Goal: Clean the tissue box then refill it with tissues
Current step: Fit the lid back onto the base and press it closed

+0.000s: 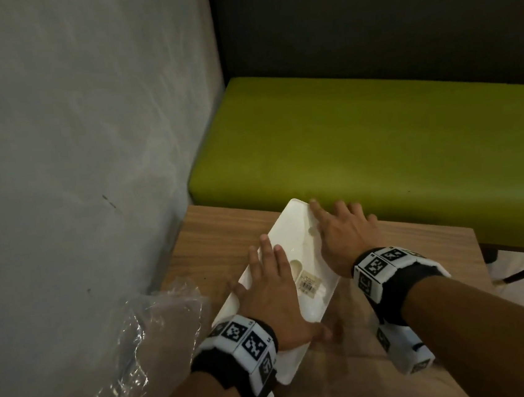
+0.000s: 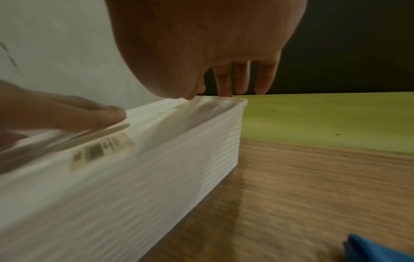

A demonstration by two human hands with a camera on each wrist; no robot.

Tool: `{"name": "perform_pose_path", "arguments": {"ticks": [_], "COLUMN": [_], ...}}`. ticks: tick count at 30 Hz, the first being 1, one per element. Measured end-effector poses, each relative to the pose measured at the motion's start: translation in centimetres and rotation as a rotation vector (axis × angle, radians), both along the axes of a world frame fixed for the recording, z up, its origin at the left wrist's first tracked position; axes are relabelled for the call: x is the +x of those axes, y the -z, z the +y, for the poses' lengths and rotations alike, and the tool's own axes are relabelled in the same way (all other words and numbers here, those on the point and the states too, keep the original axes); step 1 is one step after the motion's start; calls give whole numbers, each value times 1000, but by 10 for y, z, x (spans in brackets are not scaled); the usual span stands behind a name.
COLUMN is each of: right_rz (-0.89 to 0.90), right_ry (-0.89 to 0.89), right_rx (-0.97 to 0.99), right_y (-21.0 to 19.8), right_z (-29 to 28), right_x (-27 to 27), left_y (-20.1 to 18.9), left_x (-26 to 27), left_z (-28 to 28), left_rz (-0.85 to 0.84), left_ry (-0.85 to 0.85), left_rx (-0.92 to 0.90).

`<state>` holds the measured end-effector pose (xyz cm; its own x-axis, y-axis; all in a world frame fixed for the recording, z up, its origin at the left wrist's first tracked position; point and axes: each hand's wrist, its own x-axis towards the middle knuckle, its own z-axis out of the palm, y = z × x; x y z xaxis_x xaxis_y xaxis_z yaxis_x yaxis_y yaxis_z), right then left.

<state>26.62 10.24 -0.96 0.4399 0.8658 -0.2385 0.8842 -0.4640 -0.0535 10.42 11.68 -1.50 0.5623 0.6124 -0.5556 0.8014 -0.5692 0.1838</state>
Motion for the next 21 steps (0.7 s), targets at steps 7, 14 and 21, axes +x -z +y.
{"name": "perform_pose_path", "arguments": {"ticks": [7,14,21], "right_rz": [161,171,211], "right_ry": [-8,188,173], "right_rx": [14,126,189], "right_y": [13,25,27], "right_z": [-12,-32,-41], "right_x": [12,27,37], "left_y": [2,5,16], "left_x": [-2,-31,-15], "left_z": [21,9,-2], "left_rz": [-77,-73,-214], "left_ry": [94,-268,-405], "left_rx": [-43,76,70]}}
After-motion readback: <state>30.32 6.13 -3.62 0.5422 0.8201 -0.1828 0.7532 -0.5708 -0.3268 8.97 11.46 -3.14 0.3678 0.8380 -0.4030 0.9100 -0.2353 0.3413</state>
